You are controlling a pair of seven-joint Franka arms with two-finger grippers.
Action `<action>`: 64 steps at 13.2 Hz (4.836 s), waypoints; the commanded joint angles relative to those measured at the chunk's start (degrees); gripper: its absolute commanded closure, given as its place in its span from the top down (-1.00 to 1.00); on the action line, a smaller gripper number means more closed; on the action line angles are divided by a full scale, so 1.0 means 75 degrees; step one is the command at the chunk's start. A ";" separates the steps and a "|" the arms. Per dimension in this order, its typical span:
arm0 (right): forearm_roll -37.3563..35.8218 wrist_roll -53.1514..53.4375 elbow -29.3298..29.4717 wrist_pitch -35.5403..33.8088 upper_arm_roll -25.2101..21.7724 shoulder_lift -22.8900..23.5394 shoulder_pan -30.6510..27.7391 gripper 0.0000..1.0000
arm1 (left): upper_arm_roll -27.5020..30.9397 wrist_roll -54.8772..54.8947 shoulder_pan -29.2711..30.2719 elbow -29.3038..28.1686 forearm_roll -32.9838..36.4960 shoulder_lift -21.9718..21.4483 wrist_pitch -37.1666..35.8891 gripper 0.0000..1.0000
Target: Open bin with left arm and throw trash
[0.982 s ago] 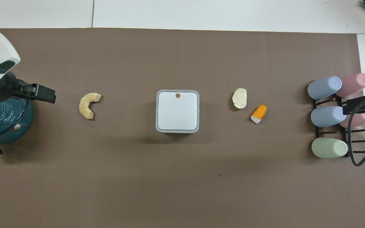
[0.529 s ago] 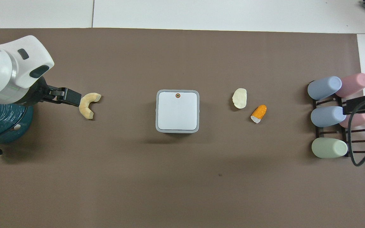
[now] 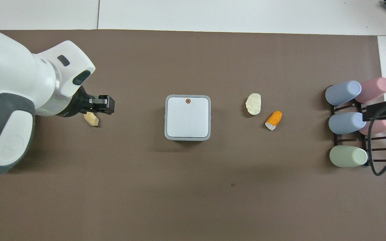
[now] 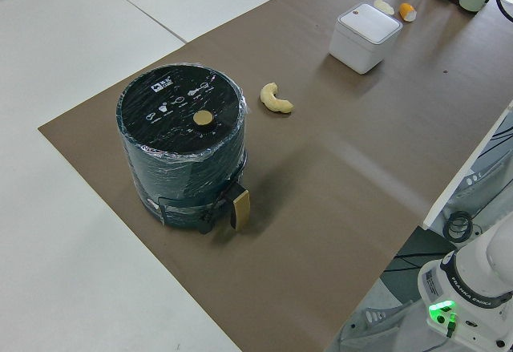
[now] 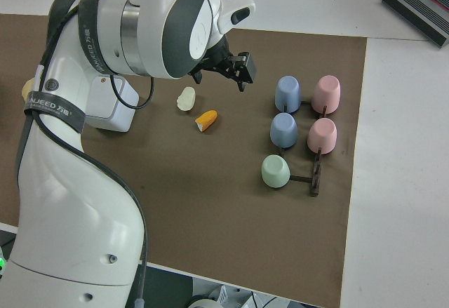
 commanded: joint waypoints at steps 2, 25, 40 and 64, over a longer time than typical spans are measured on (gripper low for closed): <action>0.0001 -0.0194 -0.0042 -0.0080 0.0025 -0.0061 -0.0029 1.00 | 0.0099 -0.0456 -0.0556 -0.0145 -0.0299 0.0362 0.0782 -1.00; 0.0012 -0.0194 -0.0042 -0.0092 0.0025 -0.0061 -0.0029 1.00 | 0.0087 -0.2449 -0.2034 -0.0520 -0.0440 0.2461 0.4662 -1.00; 0.0012 -0.0182 -0.0042 -0.0092 0.0025 -0.0061 -0.0029 1.00 | 0.0169 -0.2484 -0.2012 0.0404 -0.0020 0.2485 0.2969 -1.00; 0.0000 0.1596 -0.1915 0.4088 0.0306 0.1342 0.0778 1.00 | 0.0204 0.2227 0.1458 0.0562 0.0239 0.0681 -0.0027 0.45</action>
